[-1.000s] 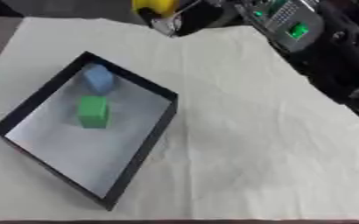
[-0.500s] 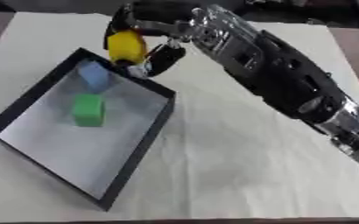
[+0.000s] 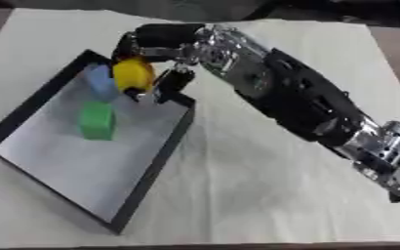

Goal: Pick up objects on the table and place them in the box.

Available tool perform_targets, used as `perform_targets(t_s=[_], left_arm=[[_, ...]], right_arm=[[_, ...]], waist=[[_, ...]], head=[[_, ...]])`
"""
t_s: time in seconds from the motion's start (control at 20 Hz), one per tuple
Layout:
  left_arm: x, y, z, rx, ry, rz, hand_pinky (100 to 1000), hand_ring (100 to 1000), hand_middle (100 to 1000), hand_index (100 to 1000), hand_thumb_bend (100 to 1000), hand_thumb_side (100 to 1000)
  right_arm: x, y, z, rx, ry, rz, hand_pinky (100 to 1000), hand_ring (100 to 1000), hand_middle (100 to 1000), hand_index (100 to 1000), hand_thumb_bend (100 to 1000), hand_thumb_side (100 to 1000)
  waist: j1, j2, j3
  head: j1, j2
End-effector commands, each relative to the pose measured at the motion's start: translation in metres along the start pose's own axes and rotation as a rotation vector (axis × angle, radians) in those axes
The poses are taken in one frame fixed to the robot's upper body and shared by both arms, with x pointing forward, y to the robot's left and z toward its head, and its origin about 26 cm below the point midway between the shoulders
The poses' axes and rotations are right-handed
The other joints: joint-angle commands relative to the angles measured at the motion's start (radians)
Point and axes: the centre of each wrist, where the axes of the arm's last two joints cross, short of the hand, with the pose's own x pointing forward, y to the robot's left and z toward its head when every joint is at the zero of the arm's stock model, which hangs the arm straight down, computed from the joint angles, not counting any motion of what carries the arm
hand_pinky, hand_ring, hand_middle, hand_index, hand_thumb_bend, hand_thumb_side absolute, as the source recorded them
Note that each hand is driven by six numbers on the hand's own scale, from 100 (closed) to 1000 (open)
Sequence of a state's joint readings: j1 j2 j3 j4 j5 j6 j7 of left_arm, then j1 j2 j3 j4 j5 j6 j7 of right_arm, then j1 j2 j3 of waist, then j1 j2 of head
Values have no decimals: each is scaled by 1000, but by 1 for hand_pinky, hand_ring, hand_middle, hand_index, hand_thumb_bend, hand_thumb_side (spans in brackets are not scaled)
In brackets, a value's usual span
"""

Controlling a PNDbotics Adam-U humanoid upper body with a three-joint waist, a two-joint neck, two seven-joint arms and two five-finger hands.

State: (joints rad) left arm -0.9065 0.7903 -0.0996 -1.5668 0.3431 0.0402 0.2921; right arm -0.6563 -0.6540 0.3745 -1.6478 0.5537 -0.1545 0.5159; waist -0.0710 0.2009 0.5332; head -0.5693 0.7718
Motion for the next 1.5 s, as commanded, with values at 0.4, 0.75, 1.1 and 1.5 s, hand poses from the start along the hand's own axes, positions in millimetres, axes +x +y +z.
perform_targets(t_s=[0.4,0.75,1.1,1.5], left_arm=[[12,5,-7,7,-38,-4,912,665,815,809,105,601],[10,6,-6,11,-29,-9,913,663,815,809,100,607],[8,6,-5,11,-23,-15,914,663,815,809,100,607],[8,15,-2,34,-27,-32,911,669,816,810,111,581]], right_arm=[[2,4,-6,36,-13,39,825,699,581,770,100,313],[4,2,-5,50,-23,62,931,851,784,920,320,349],[18,-16,4,-28,-61,97,961,870,811,947,432,206],[34,-66,48,-295,-102,0,964,814,796,957,162,100]], waist=[[-8,3,8],[-8,7,6],[-5,7,-1],[3,-10,-32]], head=[[-4,-2],[-1,-2],[-1,-2],[9,-2]])
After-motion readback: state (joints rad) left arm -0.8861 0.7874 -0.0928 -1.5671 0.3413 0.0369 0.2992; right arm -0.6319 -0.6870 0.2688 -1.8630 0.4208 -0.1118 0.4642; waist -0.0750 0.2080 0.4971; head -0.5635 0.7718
